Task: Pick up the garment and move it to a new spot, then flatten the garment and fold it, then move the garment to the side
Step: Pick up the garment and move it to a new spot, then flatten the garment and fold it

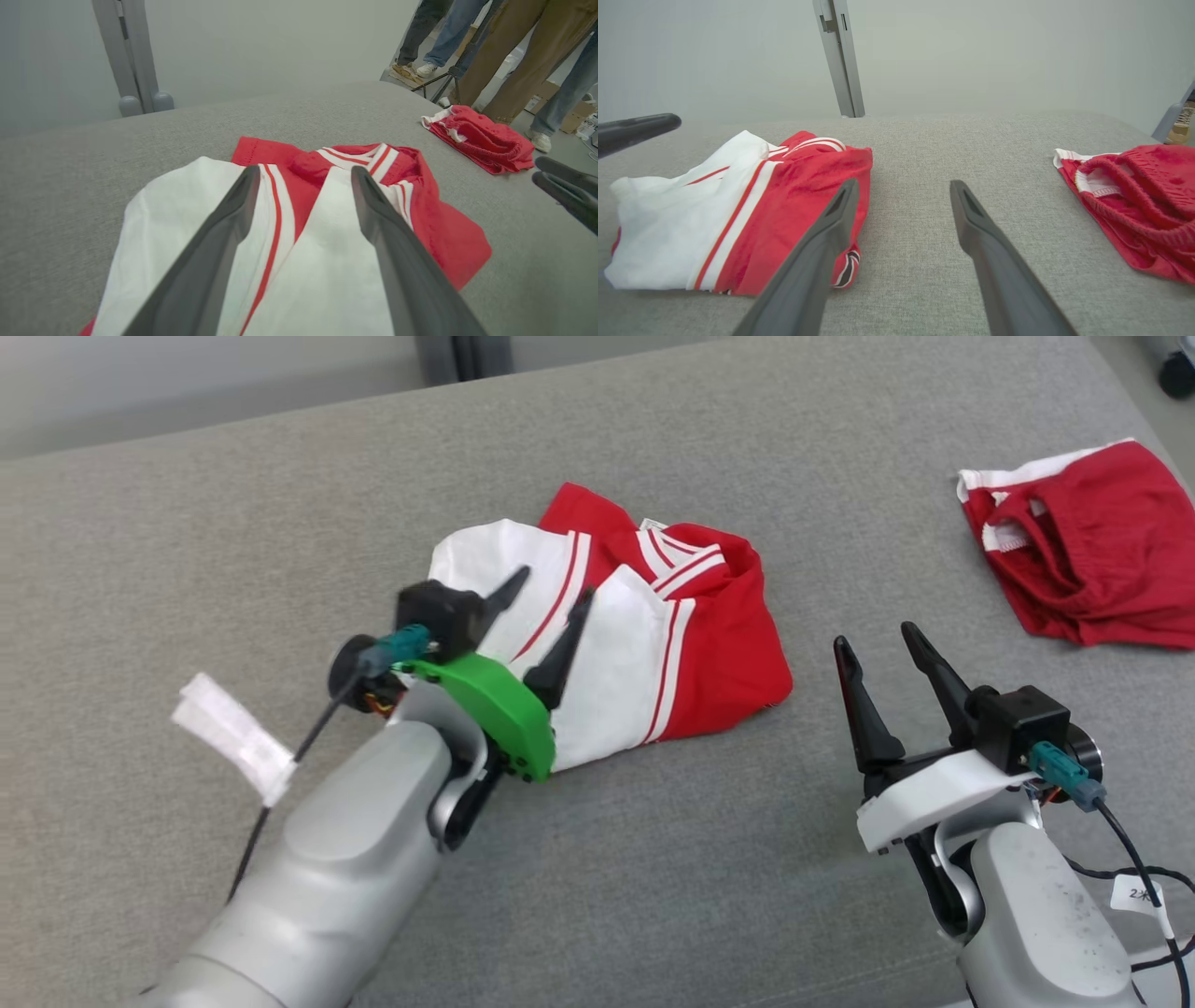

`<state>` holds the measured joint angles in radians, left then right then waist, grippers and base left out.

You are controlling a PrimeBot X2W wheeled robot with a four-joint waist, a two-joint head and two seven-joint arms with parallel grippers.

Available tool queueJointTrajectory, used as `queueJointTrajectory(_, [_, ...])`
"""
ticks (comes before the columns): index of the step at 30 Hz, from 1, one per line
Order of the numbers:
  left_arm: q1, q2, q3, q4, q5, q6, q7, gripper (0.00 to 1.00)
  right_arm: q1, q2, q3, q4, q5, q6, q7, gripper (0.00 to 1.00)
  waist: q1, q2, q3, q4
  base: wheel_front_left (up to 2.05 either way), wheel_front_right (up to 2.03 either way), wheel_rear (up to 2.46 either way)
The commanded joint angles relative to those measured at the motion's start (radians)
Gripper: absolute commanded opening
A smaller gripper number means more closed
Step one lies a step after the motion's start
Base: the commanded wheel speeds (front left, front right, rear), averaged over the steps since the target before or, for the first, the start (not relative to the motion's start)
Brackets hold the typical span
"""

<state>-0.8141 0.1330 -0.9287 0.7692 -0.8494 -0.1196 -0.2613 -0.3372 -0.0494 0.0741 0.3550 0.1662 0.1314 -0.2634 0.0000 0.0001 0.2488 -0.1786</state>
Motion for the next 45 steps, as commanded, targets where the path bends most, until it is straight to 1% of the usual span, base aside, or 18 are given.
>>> queueJointTrajectory(1, [0.045, 0.016, 0.047, -0.020, 0.030, 0.014, -0.004, 1.00, 0.018, -0.004, -0.001, 0.002, -0.006, -0.002, -0.002, 1.00, 0.0000, -0.0001, -0.024, 0.027, 0.00, 0.00, 0.00])
queueJointTrajectory(6, [0.185, 0.053, 0.277, -0.146, 0.163, 0.048, -0.004, 1.00, 0.035, -0.004, -0.010, 0.012, -0.019, -0.002, -0.002, 1.00, 0.0000, -0.0001, -0.074, 0.068, 0.00, 0.00, 0.00])
queueJointTrajectory(11, [0.358, 0.060, 0.472, -0.247, 0.288, 0.055, -0.003, 1.00, 0.067, -0.004, -0.020, 0.026, -0.035, -0.002, -0.002, 1.00, 0.0000, -0.0001, -0.124, 0.105, 0.00, 0.00, 0.00])
queueJointTrajectory(16, [0.529, 0.038, 0.642, -0.317, 0.396, 0.046, -0.003, 1.00, 0.099, -0.004, -0.028, 0.038, -0.043, -0.002, -0.002, 1.00, 0.0000, -0.0001, -0.168, 0.134, 0.00, 0.00, 0.00])
queueJointTrajectory(20, [0.655, 0.006, 0.767, -0.371, 0.468, 0.040, -0.003, 1.00, 0.125, -0.004, -0.034, 0.043, -0.048, -0.002, -0.002, 1.00, 0.0000, -0.0001, -0.193, 0.150, 0.00, 0.00, 0.00])
queueJointTrajectory(24, [0.759, -0.029, 0.860, -0.415, 0.529, 0.027, -0.003, 1.00, 0.153, -0.004, -0.042, 0.049, -0.052, -0.002, -0.002, 1.00, 0.0000, -0.0001, -0.209, 0.165, 0.00, 0.00, 0.00])
queueJointTrajectory(30, [0.836, -0.066, 0.916, -0.430, 0.577, 0.004, -0.003, 1.00, 0.179, -0.004, -0.044, 0.055, -0.048, -0.002, -0.002, 1.00, 0.0000, -0.0001, -0.212, 0.175, 0.00, 0.00, 0.00])
queueJointTrajectory(35, [0.822, -0.076, 0.915, -0.428, 0.590, -0.006, -0.003, 1.00, 0.161, -0.004, -0.022, 0.057, -0.063, -0.002, -0.002, 1.00, 0.0000, -0.0001, -0.194, 0.181, 0.00, 0.00, 0.00])
queueJointTrajectory(37, [0.809, -0.078, 0.912, -0.428, 0.588, -0.009, -0.003, 1.00, 0.143, -0.004, 0.003, 0.057, -0.067, -0.002, -0.002, 1.00, 0.0000, -0.0001, -0.185, 0.186, 0.00, 0.00, 0.00])
queueJointTrajectory(42, [0.788, -0.081, 0.883, -0.420, 0.569, -0.011, -0.003, 1.00, 0.056, -0.004, 0.109, 0.073, -0.060, -0.002, -0.002, 1.00, 0.0000, -0.0001, -0.156, 0.204, 0.00, 0.00, 0.00])
queueJointTrajectory(45, [0.769, -0.081, 0.860, -0.415, 0.560, -0.012, -0.003, 1.00, -0.023, -0.005, 0.148, 0.111, -0.055, -0.002, -0.002, 1.00, 0.0000, -0.0001, -0.136, 0.221, 0.00, 0.00, 0.00])
